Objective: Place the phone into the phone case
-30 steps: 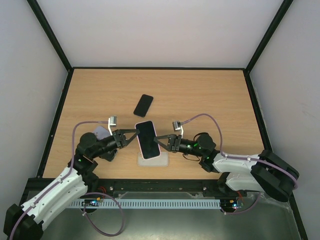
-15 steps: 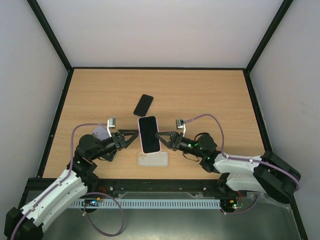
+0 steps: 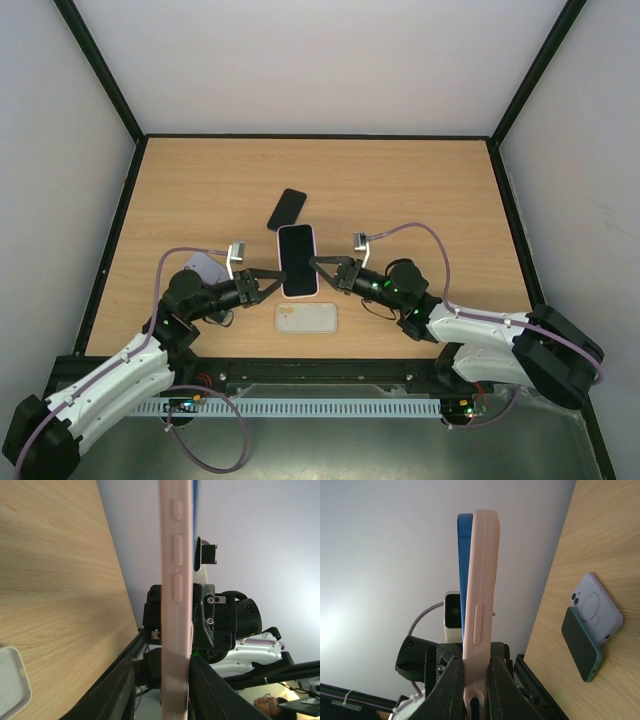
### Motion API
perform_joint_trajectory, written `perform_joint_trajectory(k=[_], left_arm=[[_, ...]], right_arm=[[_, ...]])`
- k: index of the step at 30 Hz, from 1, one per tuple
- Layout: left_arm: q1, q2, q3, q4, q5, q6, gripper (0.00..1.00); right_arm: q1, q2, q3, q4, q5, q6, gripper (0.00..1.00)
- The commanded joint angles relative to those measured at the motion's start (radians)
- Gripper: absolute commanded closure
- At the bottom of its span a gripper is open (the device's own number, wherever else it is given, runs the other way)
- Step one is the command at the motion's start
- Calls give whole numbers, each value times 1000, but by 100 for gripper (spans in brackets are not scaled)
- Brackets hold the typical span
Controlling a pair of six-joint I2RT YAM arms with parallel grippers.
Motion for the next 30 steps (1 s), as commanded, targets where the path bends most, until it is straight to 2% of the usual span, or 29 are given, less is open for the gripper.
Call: perform_joint_trajectory(k=[1,3,6,7,9,14,18,21,27,30], left_arm=[[-5,1,18,26,14,34,71],[-5,2,16,29,17,42,79],[-6,2,19,27,20,52,96],[-6,0,21,21,19,56,97],[-7,-11,23,6,9,63,94],[-7,-34,27,-32,-9,95,69],[-7,-33,31,-2,-3,93,62],[-7,-24,45,7,-3,96,63],[-7,-11,41,48,-3,85,71],[-7,-6,37,69,8,82,82]], right_arm=[[3,-31,-8,26,-5,-39,96],[3,-39,-23,21,-16,-49,96],[3,-37,-21,-3,-86,-85,96],[3,-39,-21,-10,-104,-97,96],[4,-53,-32,-18,-126,-117,96],[3,-119,-62,-53,-159,-146,96],[3,-164,-93,-59,-209,-154,96],[4,-193,-106,-65,-246,-149,96],[3,-238,-113,-120,-254,-174,96],[3,-228,-113,-117,-259,-176,96]])
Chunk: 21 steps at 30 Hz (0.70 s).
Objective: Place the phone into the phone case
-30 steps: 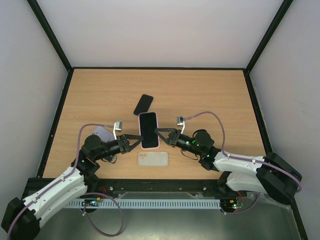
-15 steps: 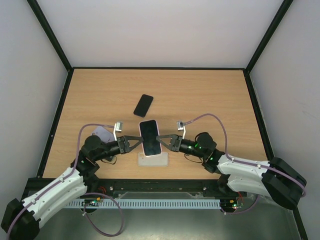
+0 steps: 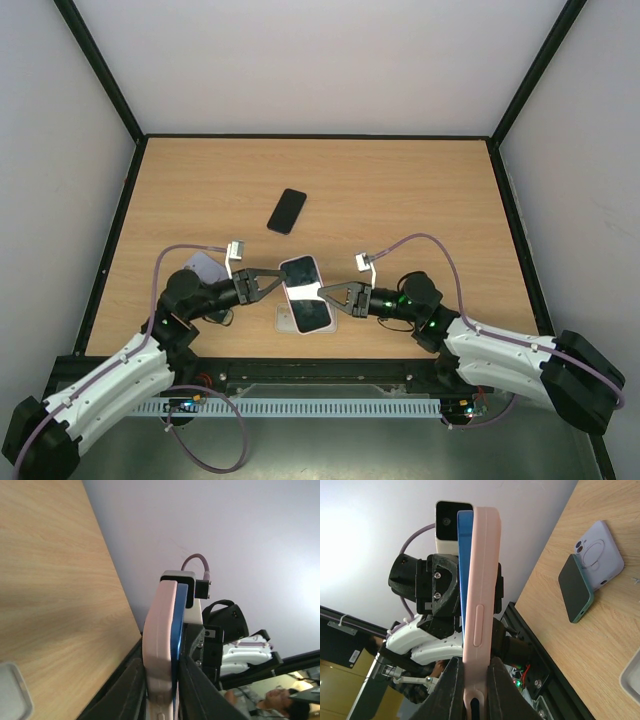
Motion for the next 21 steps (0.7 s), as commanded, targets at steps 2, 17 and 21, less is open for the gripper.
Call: perform_joint_trajectory(k=[2,17,21], left_arm=[[0,3,15,83,11,9,90],[1,-68,4,62,68,57,98],[1,-31,13,103,152,46,98]], right_arm=[[4,-4,7,47,-36,-22,96],[3,-44,67,-82,33,-47,59],[4,-41,130,-161,63,-73,57]])
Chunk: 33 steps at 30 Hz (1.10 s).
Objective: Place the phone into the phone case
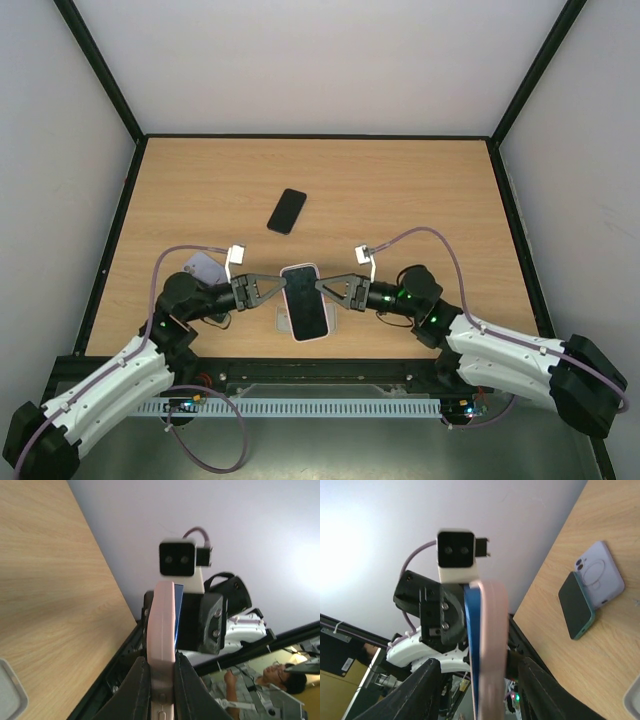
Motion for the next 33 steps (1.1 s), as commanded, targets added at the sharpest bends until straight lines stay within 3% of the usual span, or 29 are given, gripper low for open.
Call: perform_joint_trajectory(k=[1,12,17,20,23,26,29,33], left_arm=[[0,19,23,102,107,3,98],[0,23,46,26,133,38,98],[0,24,52,-7,133,53,98],[0,19,75,-64,114,76,96],[1,11,116,-182,62,127,80],[1,2,150,-276,6,181,77],[2,1,169,-329,-49,212,78],[1,13,168,-352,-97,234,96]], right_arm=[[4,-10,81,-76,39,-39,58],[3,37,184,-136,55,-83,75],[3,73,209,-155,46,-106,98],[3,89,208,-157,28,-112,98],[3,96,197,-147,10,-112,98],[3,94,183,-146,6,-115,98],[3,96,174,-132,7,-106,98],[4,106,170,-123,7,-94,98]])
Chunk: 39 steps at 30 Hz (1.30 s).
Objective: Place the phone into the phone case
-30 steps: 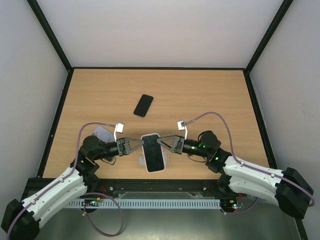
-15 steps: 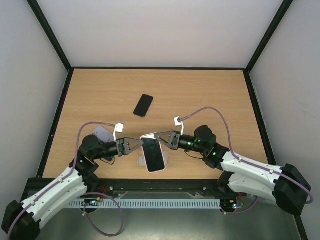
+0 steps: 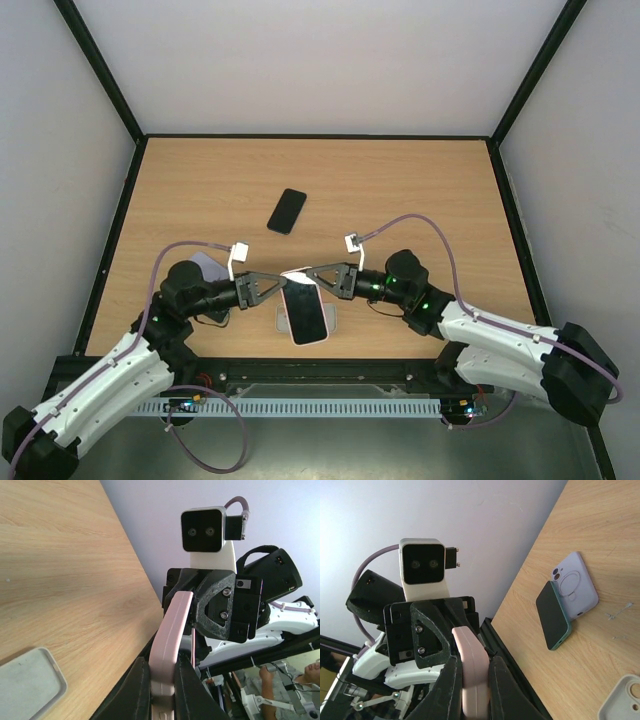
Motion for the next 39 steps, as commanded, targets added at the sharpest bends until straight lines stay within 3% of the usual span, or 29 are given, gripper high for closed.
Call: perform_joint_trajectory(k=[1,8,14,17,27,33,37,39], left_arm=[[-2,1,31,-32,-79,55,97],[-2,19,44,-70,-103,59,95],[-2,17,29,-72,-86,4,52],[-2,11,-5,-38,-71,-24,40],[-4,27,-120,138,-7,-122,34],[-3,55,-78,-18,-83,-51,25],[-3,57,-40,-147,-173,-10,1],[-4,60,-31,-202,-214,-1,1]], right_arm=[[8,9,5,49,-28,12,98],[8,8,1,37,33,18,98],[1,-20,7,-11,172,36,98],[-17,-32,28,-46,239,37,98],[-127,14,50,24,270,115,98],[-244,96,135,-93,267,-13,98],[-341,211,204,-182,209,-112,98],[-386,274,237,-211,175,-155,98]])
